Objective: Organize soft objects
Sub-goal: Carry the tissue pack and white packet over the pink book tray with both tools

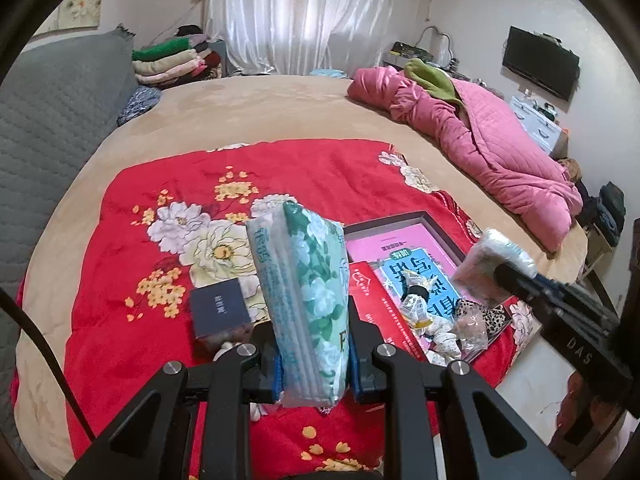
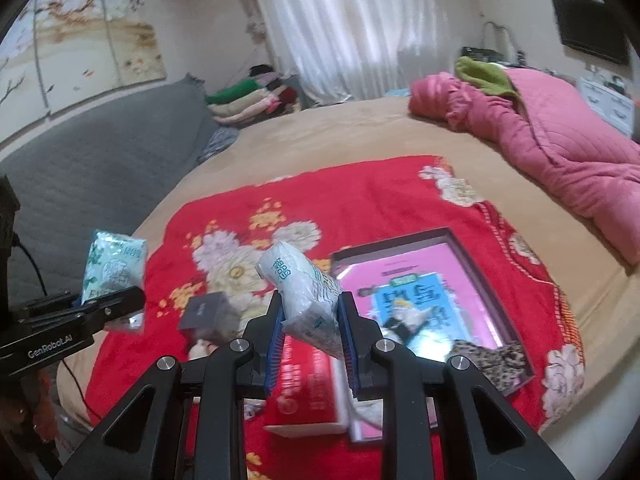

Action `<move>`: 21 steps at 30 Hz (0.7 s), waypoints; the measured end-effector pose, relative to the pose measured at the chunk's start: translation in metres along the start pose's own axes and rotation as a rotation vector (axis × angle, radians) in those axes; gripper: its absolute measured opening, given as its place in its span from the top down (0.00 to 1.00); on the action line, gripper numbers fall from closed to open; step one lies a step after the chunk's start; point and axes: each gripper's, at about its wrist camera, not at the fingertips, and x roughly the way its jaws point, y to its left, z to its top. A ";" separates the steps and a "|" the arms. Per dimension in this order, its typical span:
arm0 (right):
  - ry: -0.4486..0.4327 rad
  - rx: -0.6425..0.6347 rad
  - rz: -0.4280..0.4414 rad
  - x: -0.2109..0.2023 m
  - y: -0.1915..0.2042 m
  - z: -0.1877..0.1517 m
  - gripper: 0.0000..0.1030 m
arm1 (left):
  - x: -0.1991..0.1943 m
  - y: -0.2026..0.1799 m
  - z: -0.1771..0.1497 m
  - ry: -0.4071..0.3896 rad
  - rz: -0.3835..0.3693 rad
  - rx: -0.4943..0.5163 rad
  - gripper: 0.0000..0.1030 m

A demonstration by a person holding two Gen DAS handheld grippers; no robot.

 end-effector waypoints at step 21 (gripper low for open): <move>-0.022 0.140 -0.155 -0.003 -0.093 -0.009 0.75 | 0.063 -0.085 0.011 0.088 -0.166 0.082 0.77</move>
